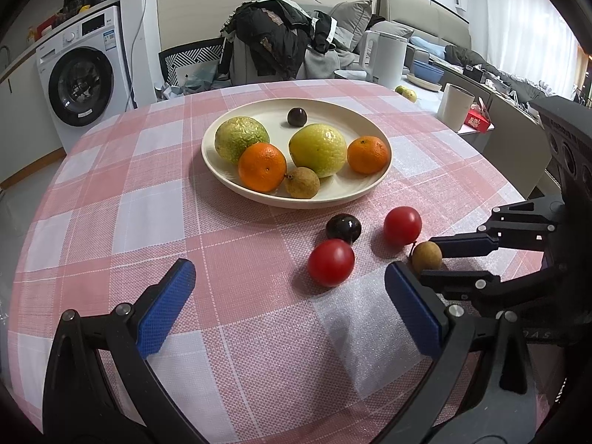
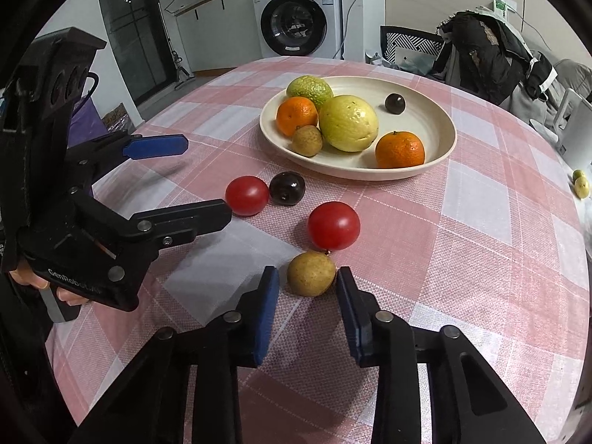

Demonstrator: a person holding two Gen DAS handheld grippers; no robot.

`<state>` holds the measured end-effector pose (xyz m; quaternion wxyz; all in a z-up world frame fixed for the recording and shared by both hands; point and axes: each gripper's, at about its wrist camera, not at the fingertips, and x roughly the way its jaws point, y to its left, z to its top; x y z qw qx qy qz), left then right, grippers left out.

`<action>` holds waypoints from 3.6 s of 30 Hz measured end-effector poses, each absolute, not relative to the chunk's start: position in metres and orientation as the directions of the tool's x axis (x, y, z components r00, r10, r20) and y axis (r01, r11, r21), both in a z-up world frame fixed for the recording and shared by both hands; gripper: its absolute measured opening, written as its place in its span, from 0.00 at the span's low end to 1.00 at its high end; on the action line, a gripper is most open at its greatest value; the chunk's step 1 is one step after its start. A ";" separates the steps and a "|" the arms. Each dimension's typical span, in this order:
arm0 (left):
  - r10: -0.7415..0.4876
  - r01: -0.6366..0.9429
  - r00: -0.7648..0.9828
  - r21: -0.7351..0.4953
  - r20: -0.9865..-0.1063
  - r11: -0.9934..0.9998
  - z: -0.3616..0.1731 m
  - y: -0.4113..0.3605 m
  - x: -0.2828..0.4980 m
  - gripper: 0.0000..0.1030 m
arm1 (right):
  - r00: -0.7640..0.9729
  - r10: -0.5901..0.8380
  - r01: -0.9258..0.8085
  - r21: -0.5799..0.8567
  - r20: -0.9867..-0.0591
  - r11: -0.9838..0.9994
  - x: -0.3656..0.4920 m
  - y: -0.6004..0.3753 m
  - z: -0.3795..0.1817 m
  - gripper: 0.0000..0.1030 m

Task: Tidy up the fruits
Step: 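Reach the right gripper to the small tan round fruit and close on it, then grasp the red tomato with the left gripper while the right gripper holds the tan fruit, then lift and carry the tomato and tan fruit over the cream plate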

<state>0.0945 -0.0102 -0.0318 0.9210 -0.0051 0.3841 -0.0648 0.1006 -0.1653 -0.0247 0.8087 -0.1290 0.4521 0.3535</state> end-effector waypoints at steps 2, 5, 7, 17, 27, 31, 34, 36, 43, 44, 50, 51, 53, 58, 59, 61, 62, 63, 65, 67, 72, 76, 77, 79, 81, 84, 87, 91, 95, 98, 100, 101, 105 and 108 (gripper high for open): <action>-0.123 0.115 0.697 -0.059 -0.707 0.992 -0.032 -0.010 0.095 0.99 | 0.342 0.457 -0.689 0.111 -0.821 0.716 0.100 -0.165 -0.024 0.27; -0.124 0.116 0.696 -0.060 -0.707 0.991 -0.032 -0.011 0.094 0.99 | 0.344 0.459 -0.689 0.112 -0.819 0.717 0.100 -0.166 -0.024 0.27; -0.127 0.118 0.694 -0.062 -0.709 0.991 -0.033 -0.011 0.094 0.99 | 0.347 0.465 -0.690 0.114 -0.815 0.715 0.100 -0.166 -0.022 0.27; -0.131 0.116 0.641 -0.074 -0.756 0.990 -0.046 -0.014 0.104 0.98 | 0.409 0.505 -0.665 0.131 -0.760 0.736 0.102 -0.177 -0.003 0.27; -0.151 0.184 0.592 -0.049 -0.792 0.982 -0.054 -0.033 0.114 0.69 | 0.449 0.516 -0.623 0.159 -0.730 0.766 0.111 -0.190 0.008 0.27; -0.145 0.189 0.593 -0.037 -0.792 0.981 -0.053 -0.039 0.118 0.65 | 0.451 0.518 -0.618 0.164 -0.727 0.769 0.112 -0.192 0.009 0.27; -0.153 0.201 0.594 -0.039 -0.790 0.979 -0.052 -0.042 0.119 0.59 | 0.454 0.519 -0.614 0.168 -0.724 0.771 0.112 -0.194 0.010 0.27; -0.157 0.204 0.595 -0.041 -0.788 0.978 -0.051 -0.042 0.119 0.55 | 0.455 0.522 -0.613 0.172 -0.722 0.771 0.112 -0.195 0.010 0.27; -0.167 0.199 0.600 -0.057 -0.782 0.978 -0.050 -0.039 0.119 0.41 | 0.452 0.522 -0.612 0.175 -0.723 0.771 0.111 -0.195 0.009 0.27; -0.169 0.200 0.600 -0.058 -0.782 0.978 -0.049 -0.039 0.119 0.38 | 0.451 0.523 -0.613 0.175 -0.724 0.771 0.111 -0.195 0.009 0.27; -0.179 0.210 0.602 -0.061 -0.778 0.976 -0.048 -0.039 0.118 0.26 | 0.446 0.522 -0.615 0.175 -0.727 0.769 0.111 -0.196 0.009 0.27; -0.180 0.212 0.602 -0.062 -0.778 0.975 -0.048 -0.038 0.117 0.26 | 0.447 0.521 -0.614 0.174 -0.727 0.770 0.111 -0.195 0.009 0.27; -0.182 0.213 0.603 -0.063 -0.777 0.975 -0.048 -0.038 0.117 0.25 | 0.448 0.522 -0.615 0.174 -0.726 0.769 0.111 -0.196 0.008 0.27; -0.183 0.211 0.608 -0.066 -0.773 0.975 -0.047 -0.037 0.116 0.25 | 0.450 0.520 -0.613 0.172 -0.726 0.771 0.111 -0.195 0.008 0.27; -0.184 0.210 0.610 -0.066 -0.771 0.975 -0.047 -0.036 0.115 0.25 | 0.450 0.520 -0.612 0.173 -0.726 0.771 0.111 -0.195 0.008 0.27; -0.172 0.210 0.618 -0.050 -0.767 0.977 -0.046 -0.036 0.113 0.25 | 0.451 0.521 -0.612 0.174 -0.725 0.772 0.111 -0.196 0.008 0.27; -0.166 0.208 0.622 -0.044 -0.765 0.977 -0.045 -0.036 0.112 0.25 | 0.452 0.520 -0.610 0.174 -0.725 0.773 0.112 -0.196 0.008 0.27; -0.167 0.208 0.626 -0.043 -0.762 0.977 -0.044 -0.035 0.111 0.25 | 0.452 0.520 -0.610 0.175 -0.724 0.773 0.112 -0.196 0.009 0.27; -0.169 0.205 0.629 -0.047 -0.759 0.978 -0.042 -0.034 0.110 0.25 | 0.454 0.521 -0.609 0.176 -0.722 0.774 0.112 -0.196 0.009 0.27; -0.169 0.202 0.634 -0.049 -0.754 0.978 -0.040 -0.032 0.108 0.25 | 0.456 0.522 -0.607 0.177 -0.720 0.775 0.112 -0.197 0.010 0.27; -0.178 0.201 0.650 -0.059 -0.739 0.978 -0.033 -0.029 0.102 0.25 | 0.463 0.531 -0.609 0.180 -0.710 0.772 0.110 -0.198 0.011 0.27; -0.180 0.196 0.667 -0.063 -0.723 0.979 -0.025 -0.026 0.099 0.25 | 0.462 0.538 -0.612 0.186 -0.705 0.769 0.111 -0.198 0.010 0.27; -0.180 0.194 0.671 -0.064 -0.719 0.979 -0.023 -0.026 0.098 0.25 | 0.462 0.537 -0.610 0.186 -0.706 0.770 0.111 -0.198 0.009 0.27; -0.179 0.188 0.681 -0.067 -0.710 0.980 -0.019 -0.024 0.096 0.25 | 0.462 0.536 -0.608 0.187 -0.707 0.772 0.112 -0.198 0.008 0.27; -0.178 0.182 0.690 -0.070 -0.702 0.981 -0.015 -0.022 0.095 0.25 | 0.467 0.536 -0.606 0.186 -0.703 0.773 0.112 -0.197 0.009 0.27; -0.172 0.168 0.704 -0.073 -0.689 0.983 -0.009 -0.018 0.093 0.25 | 0.475 0.539 -0.605 0.187 -0.696 0.774 0.112 -0.198 0.010 0.27; -0.171 0.156 0.715 -0.084 -0.678 0.984 -0.005 -0.013 0.092 0.25 | 0.487 0.543 -0.597 0.192 -0.684 0.779 0.113 -0.200 0.012 0.27; -0.168 0.142 0.730 -0.094 -0.663 0.985 0.003 -0.007 0.092 0.25 | 0.514 0.539 -0.574 0.199 -0.667 0.794 0.117 -0.206 0.016 0.27; -0.166 0.134 0.743 -0.099 -0.648 0.986 0.009 -0.003 0.095 0.25 | 0.526 0.542 -0.545 0.231 -0.655 0.806 0.124 -0.211 0.018 0.27; -0.166 0.133 0.746 -0.101 -0.645 0.986 0.011 -0.001 0.098 0.25 | 0.529 0.542 -0.527 0.248 -0.653 0.813 0.131 -0.210 0.018 0.27; -0.168 0.134 0.746 -0.101 -0.644 0.986 0.012 0.000 0.102 0.25 | 0.523 0.547 -0.524 0.259 -0.654 0.811 0.135 -0.208 0.018 0.27; -0.168 0.135 0.745 -0.100 -0.645 0.986 0.012 0.000 0.104 0.25 | 0.520 0.548 -0.525 0.261 -0.655 0.810 0.137 -0.207 0.019 0.27; -0.176 0.145 0.736 -0.102 -0.654 0.984 0.010 0.000 0.111 0.25 | 0.515 0.548 -0.535 0.252 -0.660 0.806 0.142 -0.200 0.021 0.27; -0.169 0.150 0.731 -0.085 -0.661 0.985 0.007 -0.002 0.117 0.25 | 0.499 0.551 -0.547 0.250 -0.668 0.799 0.145 -0.194 0.019 0.27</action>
